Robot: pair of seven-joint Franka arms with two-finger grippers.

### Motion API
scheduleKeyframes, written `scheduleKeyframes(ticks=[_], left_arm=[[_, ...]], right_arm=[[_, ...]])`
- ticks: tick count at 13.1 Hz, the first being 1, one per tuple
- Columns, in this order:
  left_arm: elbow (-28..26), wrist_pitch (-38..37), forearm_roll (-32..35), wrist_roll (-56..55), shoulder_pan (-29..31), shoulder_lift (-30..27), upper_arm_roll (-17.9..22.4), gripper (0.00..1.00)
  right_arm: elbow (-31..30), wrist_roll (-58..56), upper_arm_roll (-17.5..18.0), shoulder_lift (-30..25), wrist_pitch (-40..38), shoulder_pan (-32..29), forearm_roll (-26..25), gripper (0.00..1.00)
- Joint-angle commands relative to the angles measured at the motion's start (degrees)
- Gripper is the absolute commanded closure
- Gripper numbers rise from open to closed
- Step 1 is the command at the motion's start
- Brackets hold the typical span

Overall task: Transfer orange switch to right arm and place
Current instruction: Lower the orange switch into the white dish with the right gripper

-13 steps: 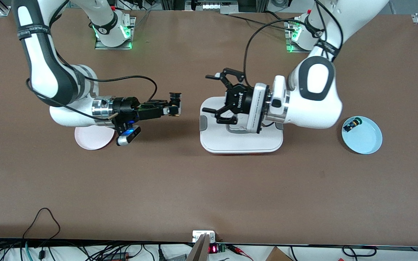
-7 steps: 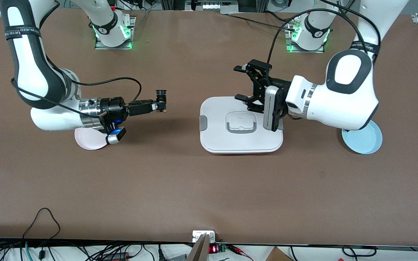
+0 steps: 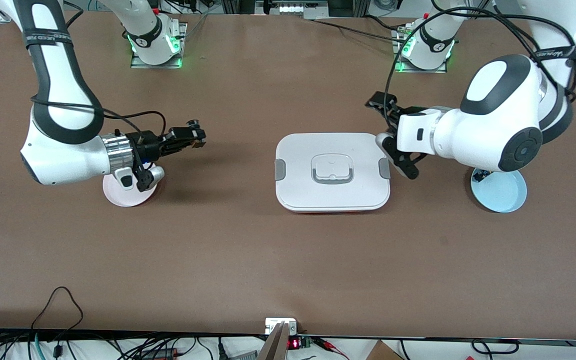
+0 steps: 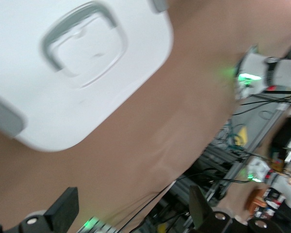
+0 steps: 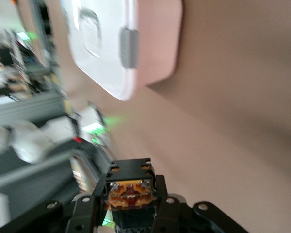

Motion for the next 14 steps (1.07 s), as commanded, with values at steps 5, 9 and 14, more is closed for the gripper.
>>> scheduleKeyframes(ticks=[5,9,14], left_arm=[[4.0,-1.7,28.25,-11.14,0.35,-2.34,-0.68,0.0],[-0.6,8.1,22.33,-13.51,-4.11,-9.51,15.97,0.0],[-23.31,24.22,20.18,-13.69,-7.29,-28.16,23.84,0.0]], right_arm=[[2.23,-20.11,3.33,-2.37,8.37,0.13,-34.85,0.76],[0.05,-30.49,3.42,-2.63,15.66,-0.04,-45.25,0.76],[-8.73,-46.92,3.42,-2.72,28.93,-3.9,-51.25,0.76]])
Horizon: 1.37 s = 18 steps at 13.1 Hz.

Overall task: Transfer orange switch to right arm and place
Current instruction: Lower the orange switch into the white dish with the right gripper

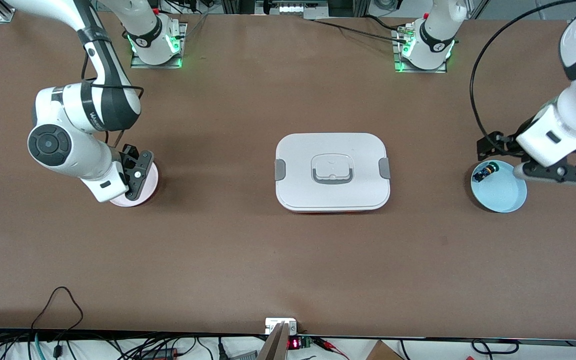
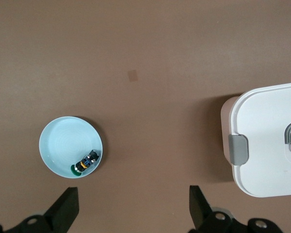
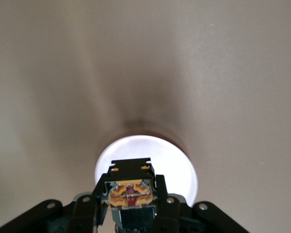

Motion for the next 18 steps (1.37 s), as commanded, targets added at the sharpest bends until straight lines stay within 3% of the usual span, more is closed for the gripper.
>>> scheduleKeyframes(ticks=[1,4,7,18], left_arm=[[-10.33,3.05,-0.48,-0.88,-1.15,-9.72,0.52,0.0],[-8.84,1.99,-0.57,-1.57,-1.06,-9.11,0.43,0.0],[-8.75,0.76,-0.57,-1.66,-0.97,-9.11,0.61,0.0],[-8.66,0.05,-0.57,-1.66,-0.97,-9.11,0.34,0.0]], right_arm=[[-7.26,-8.88,0.52,-1.35,8.19,-3.66,-1.06,0.76],[-14.2,-12.06,0.52,-0.48,17.61,-5.68,-5.96,0.79],[-19.31,-12.59,0.52,0.58,25.61,-8.06,-6.95,0.81],[-22.31,-12.59,0.52,4.18,32.66,-9.03,-6.95,0.81]])
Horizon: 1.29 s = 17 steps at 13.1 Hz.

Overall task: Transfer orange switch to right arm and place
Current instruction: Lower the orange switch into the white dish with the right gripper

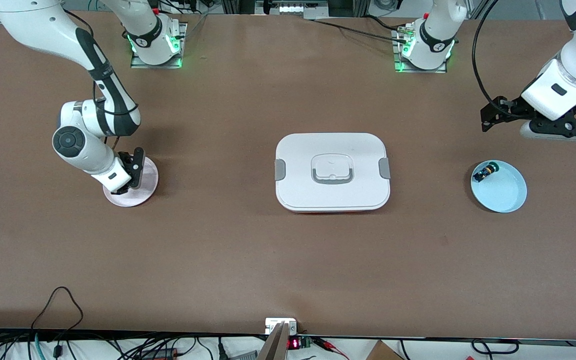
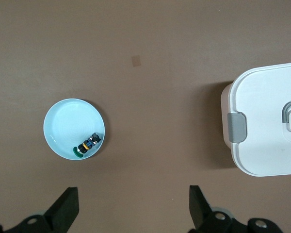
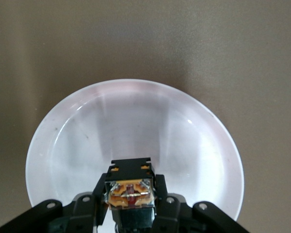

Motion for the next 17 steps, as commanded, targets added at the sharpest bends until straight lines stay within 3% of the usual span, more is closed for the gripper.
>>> scheduleKeyframes(ticks=[1,2,3,4,5,9,14,17], left_arm=[[0.01,-0.57,-0.56,-0.45,-0.16,-0.28,-0.06,0.0],[0.01,-0.57,-0.56,-0.45,-0.16,-0.28,-0.06,0.0],[0.01,-0.57,-0.56,-0.45,-0.16,-0.28,-0.06,0.0],[0.01,-0.57,-0.56,-0.45,-0.25,-0.28,-0.15,0.0],[0.09,-0.57,-0.56,-0.45,-0.25,-0.28,-0.24,0.0],[0.09,-0.57,-0.56,-0.45,-0.25,-0.28,-0.24,0.0],[0.09,-0.57,-0.56,-0.45,-0.25,-0.28,-0.32,0.0],[0.09,-0.57,-0.56,-0.45,-0.25,-0.28,-0.32,0.0]], right_arm=[[-1.07,-0.96,0.56,0.17,1.8,-0.7,-0.7,0.81],[-1.25,-0.96,0.56,0.17,1.97,-0.61,-0.7,0.81],[-1.34,-0.96,0.65,0.08,1.89,-0.61,-0.7,0.73],[-1.25,-0.09,0.65,-0.18,1.89,-0.61,-0.35,0.13],[-0.99,-0.08,0.65,-0.79,1.63,-0.61,-0.26,0.0],[1.2,0.0,0.74,-2.47,1.54,-0.7,1.76,0.0],[3.84,0.96,0.74,-5.01,1.1,-0.61,16.25,0.0],[7.0,9.98,0.74,-6.5,-4.33,-0.61,16.71,0.0]])
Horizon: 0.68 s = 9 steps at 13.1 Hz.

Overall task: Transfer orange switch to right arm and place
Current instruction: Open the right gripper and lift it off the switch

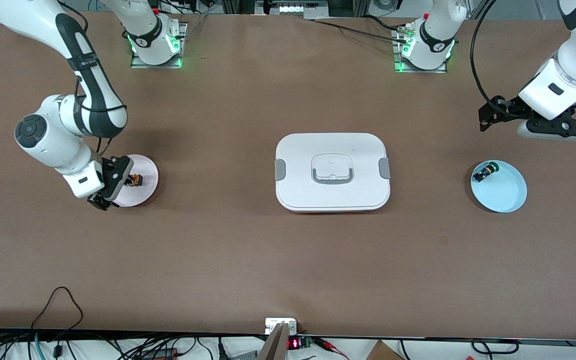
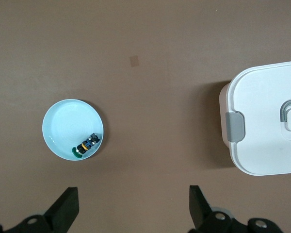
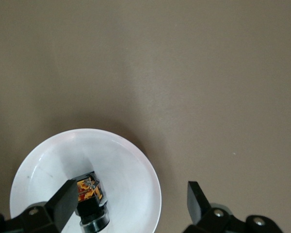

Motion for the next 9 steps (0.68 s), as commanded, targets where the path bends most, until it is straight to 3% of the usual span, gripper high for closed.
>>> scheduleKeyframes(ticks=[1,5,9], left_arm=[[0.1,-0.57,-0.56,-0.45,-0.13,-0.28,-0.03,0.0],[0.1,-0.57,-0.56,-0.45,-0.13,-0.28,0.06,0.0],[0.1,-0.57,0.14,-0.36,-0.22,-0.28,-0.03,0.0]], right_arm=[[3.38,9.89,0.64,-2.03,-5.89,-0.4,1.04,0.0],[10.06,30.54,0.64,-2.82,-16.26,1.71,1.13,0.0],[11.65,49.97,0.64,-4.75,-22.95,3.73,1.21,0.0]])
